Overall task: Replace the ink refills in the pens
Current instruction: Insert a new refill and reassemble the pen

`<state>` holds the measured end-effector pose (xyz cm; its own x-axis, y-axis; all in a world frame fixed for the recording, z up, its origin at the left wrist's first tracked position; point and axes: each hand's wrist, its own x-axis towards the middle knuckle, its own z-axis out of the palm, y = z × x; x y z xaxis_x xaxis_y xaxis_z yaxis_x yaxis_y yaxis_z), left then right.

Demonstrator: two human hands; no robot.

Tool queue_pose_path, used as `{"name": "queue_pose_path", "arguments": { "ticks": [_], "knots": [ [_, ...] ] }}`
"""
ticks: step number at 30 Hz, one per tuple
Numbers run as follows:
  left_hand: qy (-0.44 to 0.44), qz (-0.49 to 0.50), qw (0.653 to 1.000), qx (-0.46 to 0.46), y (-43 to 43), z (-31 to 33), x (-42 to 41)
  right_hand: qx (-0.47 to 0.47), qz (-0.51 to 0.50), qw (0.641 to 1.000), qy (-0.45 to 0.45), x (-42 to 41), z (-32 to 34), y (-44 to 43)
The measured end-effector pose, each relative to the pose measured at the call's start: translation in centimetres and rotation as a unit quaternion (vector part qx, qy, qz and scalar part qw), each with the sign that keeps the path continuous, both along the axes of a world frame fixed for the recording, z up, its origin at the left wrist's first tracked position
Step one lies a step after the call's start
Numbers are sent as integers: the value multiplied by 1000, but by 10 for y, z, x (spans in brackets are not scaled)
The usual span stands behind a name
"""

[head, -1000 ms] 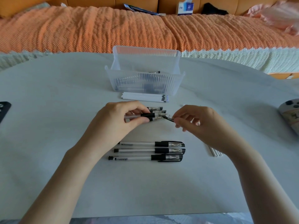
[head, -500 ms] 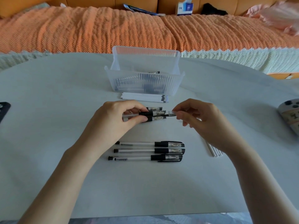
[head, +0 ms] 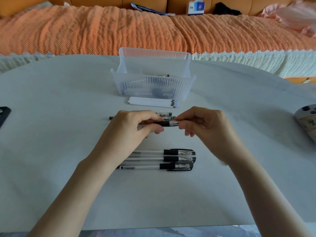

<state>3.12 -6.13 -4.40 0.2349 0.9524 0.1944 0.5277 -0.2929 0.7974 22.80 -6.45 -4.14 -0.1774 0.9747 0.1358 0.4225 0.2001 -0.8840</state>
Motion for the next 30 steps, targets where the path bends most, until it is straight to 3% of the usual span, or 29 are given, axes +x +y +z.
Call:
{"name": "queue_pose_path", "arguments": {
  "ticks": [18, 25, 30],
  "knots": [
    [11, 4, 1000, 1, 4, 1, -1, 42, -39, 998, -6, -14, -7, -2],
    [72, 75, 993, 54, 10, 3, -19, 140, -51, 972, -184, -9, -23, 10],
    [79, 64, 993, 56, 11, 2, -20, 177, -22, 945, -274, -13, -30, 14]
  ]
}}
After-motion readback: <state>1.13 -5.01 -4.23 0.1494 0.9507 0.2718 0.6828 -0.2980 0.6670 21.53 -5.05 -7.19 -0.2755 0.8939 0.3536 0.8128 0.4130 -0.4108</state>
